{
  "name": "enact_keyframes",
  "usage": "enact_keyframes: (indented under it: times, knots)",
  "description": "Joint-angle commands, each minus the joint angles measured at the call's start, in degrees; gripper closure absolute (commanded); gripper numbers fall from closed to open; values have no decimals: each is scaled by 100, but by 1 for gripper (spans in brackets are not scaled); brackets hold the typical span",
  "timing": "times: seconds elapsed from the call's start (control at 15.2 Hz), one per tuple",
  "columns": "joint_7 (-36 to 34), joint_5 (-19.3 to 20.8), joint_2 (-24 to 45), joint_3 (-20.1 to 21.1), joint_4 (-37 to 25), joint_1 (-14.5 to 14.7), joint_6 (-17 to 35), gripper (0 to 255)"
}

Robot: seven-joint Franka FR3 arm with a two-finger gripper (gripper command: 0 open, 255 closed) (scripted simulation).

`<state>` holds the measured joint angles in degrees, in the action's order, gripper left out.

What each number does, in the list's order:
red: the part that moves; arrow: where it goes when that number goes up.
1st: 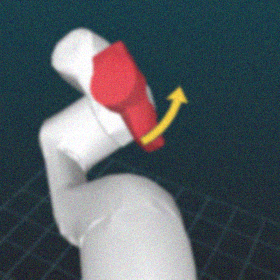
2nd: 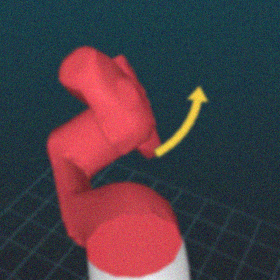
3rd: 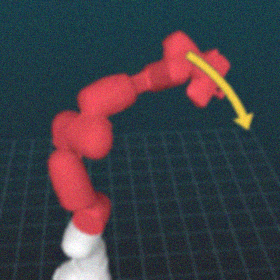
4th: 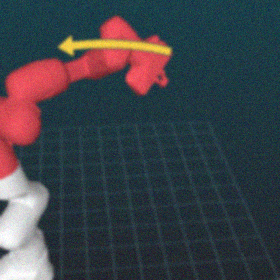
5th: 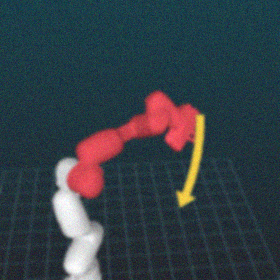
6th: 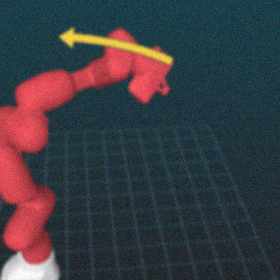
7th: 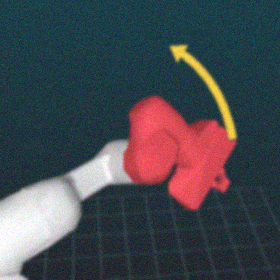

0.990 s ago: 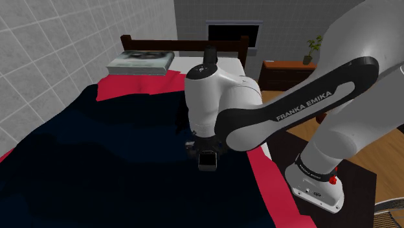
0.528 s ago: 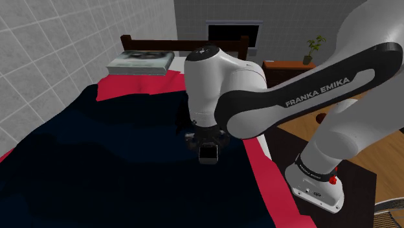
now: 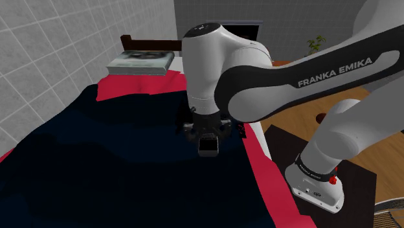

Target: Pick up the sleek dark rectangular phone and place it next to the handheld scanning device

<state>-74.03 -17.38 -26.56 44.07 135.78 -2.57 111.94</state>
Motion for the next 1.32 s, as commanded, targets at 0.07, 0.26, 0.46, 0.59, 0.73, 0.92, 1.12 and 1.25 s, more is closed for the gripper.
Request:
enact_keyframes:
  times: [0.07, 0.26, 0.46, 0.59, 0.73, 0.92, 1.12, 1.25]
  knots:
    - [19, 16, -72, -85, -175, 7, -248, 255]
    - [33, 34, -135, -166, -356, 12, -490, 255]
    - [42, 57, -182, -241, -546, 11, -728, 255]
    - [46, 75, -206, -287, -678, 8, -885, 255]
    - [47, 94, -224, -331, -814, 4, -1040, 255]
    - [46, 124, -238, -391, -1026, -7, -1269, 255]
    - [42, 157, -240, -445, -1249, -21, -1496, 255]
    - [37, 180, -234, -477, -1403, -33, -1645, 255]
